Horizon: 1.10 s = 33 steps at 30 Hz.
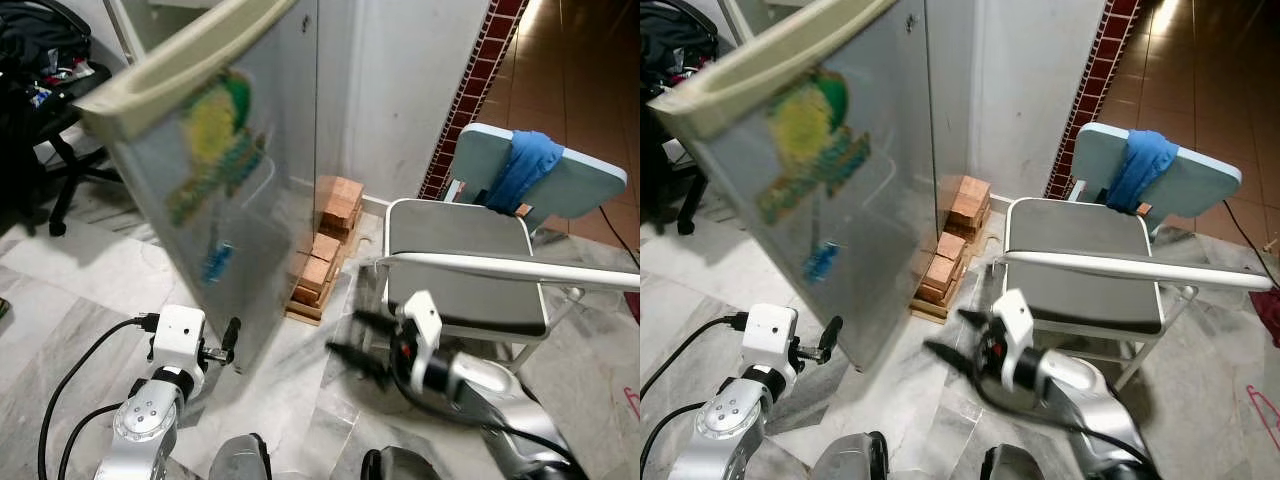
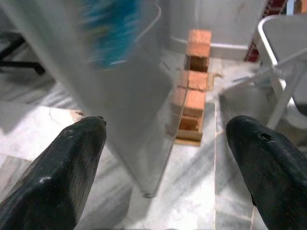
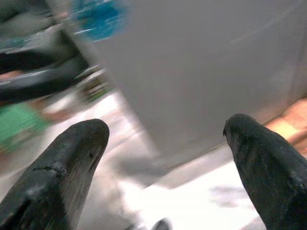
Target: Restocking fridge
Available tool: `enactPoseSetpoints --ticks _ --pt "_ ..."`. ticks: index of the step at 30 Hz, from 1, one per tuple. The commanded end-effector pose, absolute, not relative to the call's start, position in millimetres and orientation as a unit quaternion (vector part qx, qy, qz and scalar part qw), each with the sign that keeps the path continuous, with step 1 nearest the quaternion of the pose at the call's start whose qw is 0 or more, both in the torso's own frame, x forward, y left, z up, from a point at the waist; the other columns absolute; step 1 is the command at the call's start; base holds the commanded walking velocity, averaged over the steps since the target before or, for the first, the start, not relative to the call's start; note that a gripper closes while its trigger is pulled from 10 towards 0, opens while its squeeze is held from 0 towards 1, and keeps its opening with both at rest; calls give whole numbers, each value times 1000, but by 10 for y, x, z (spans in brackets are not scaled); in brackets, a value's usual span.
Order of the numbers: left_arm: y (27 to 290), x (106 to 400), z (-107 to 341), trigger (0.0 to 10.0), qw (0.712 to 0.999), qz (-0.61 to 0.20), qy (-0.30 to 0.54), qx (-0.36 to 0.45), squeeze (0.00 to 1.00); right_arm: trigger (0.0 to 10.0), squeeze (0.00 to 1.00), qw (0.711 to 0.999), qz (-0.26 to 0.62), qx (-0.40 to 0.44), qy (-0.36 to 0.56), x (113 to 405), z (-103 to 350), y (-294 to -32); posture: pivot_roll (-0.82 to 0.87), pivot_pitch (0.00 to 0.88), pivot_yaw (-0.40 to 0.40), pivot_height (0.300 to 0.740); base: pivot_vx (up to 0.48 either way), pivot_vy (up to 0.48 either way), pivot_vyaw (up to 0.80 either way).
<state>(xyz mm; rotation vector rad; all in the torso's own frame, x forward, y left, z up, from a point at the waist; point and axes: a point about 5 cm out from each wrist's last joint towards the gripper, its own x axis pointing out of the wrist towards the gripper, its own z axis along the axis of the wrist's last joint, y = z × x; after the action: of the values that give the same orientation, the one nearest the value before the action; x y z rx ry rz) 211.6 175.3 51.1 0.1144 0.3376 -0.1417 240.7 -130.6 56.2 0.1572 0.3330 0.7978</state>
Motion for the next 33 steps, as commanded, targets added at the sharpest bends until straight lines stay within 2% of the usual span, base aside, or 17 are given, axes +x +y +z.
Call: enactPoseSetpoints --ticks 1,2,13,22,33 --pt "1792 2123 501 10000 981 -58 171 64 0 10000 0 929 340 58 136 2486 614 -1397 39 100 -2 740 0 0 0" --pt "1799 2146 497 10000 982 -54 171 60 0 10000 0 945 300 63 116 2533 645 -1439 40 101 -4 740 0 334 0" --pt "1759 2369 613 10000 987 -49 139 65 0 10000 0 985 153 52 67 2649 706 -1620 33 118 -4 740 0 453 0" --pt "1680 2557 774 10000 993 -39 68 86 0 10000 0 993 101 36 54 2673 699 -1674 21 108 -14 740 0 452 0" --pt "1599 2652 840 10000 995 -48 34 85 0 10000 0 997 71 14 19 2689 783 -1698 7 105 -9 740 0 479 -172"
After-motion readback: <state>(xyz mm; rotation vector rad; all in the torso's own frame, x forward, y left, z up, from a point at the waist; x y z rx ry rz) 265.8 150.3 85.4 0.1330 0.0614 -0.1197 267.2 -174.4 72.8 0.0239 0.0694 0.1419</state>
